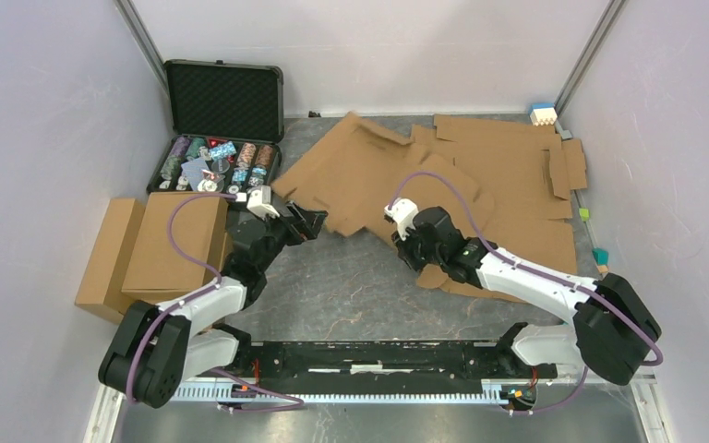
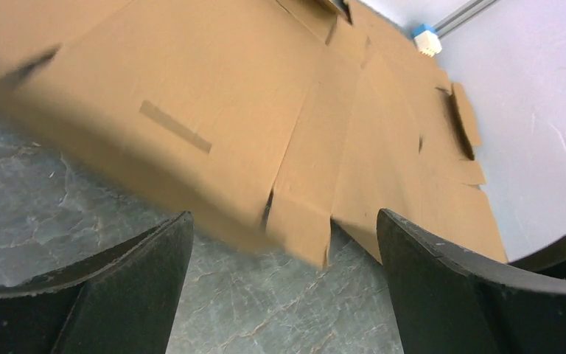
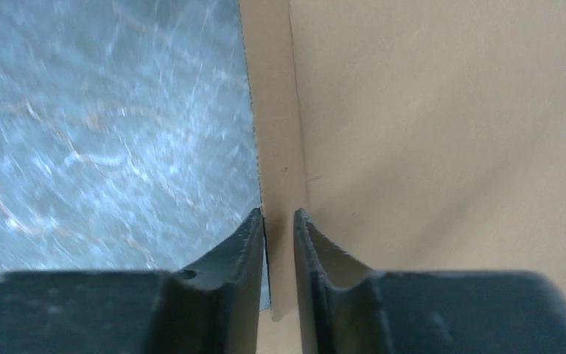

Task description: Fold the paper box

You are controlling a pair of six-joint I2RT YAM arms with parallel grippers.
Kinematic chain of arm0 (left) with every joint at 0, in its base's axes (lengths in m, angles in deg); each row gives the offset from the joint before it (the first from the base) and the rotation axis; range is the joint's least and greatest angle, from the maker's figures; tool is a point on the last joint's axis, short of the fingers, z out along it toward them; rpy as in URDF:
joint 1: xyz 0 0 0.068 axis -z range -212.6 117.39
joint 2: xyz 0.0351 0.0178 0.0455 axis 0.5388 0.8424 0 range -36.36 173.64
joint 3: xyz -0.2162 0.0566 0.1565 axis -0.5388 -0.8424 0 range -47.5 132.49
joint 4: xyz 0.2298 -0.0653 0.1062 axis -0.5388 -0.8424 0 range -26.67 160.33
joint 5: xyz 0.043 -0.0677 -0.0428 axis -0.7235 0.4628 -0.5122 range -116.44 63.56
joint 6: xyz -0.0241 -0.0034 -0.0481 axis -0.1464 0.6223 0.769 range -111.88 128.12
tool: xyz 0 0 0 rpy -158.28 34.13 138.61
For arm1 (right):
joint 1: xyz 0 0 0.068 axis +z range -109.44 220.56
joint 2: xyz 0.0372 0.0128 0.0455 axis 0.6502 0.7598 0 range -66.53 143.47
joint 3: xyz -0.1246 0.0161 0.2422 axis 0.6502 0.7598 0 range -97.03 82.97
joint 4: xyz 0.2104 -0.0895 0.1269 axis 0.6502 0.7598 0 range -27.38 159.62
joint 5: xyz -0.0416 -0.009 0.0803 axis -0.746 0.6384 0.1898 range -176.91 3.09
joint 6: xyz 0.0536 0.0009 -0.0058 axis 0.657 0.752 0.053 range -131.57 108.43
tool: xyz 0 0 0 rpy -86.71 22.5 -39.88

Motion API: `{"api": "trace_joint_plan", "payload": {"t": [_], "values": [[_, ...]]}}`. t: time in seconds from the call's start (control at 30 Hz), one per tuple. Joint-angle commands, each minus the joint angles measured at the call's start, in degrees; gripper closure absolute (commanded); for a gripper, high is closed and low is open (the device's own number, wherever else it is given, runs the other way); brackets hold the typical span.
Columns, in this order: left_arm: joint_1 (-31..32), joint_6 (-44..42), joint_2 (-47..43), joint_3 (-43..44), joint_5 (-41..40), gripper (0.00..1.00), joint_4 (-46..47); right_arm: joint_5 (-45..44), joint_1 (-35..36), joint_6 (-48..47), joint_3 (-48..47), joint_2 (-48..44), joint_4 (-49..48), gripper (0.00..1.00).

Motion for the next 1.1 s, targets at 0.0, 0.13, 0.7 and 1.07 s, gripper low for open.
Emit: {"api": "trace_joint_plan", "payload": {"t": [0.0, 0.13, 0.7, 1.07], "values": [[0.18, 1.7, 1.67, 3.85, -3.12, 0.0, -3.71, 1.56, 0.61, -0.77, 1.97, 0.07, 2.0, 0.62], [0.2, 0.96, 2.07, 6.94, -9.4, 0.0, -13.22, -3.97, 0.59, 1.02, 4.89, -3.83, 0.69, 0.32], [0.19, 1.6, -3.77, 7.89, -26.59, 0.05, -27.0, -7.9, -20.82, 20.57, 12.7, -13.76, -2.56, 0.23], [0.18, 2.1, 3.26, 12.0, -21.29, 0.12, -28.81, -0.17, -29.97, 29.68, 19.51, -16.41, -6.5, 0.02]]}}
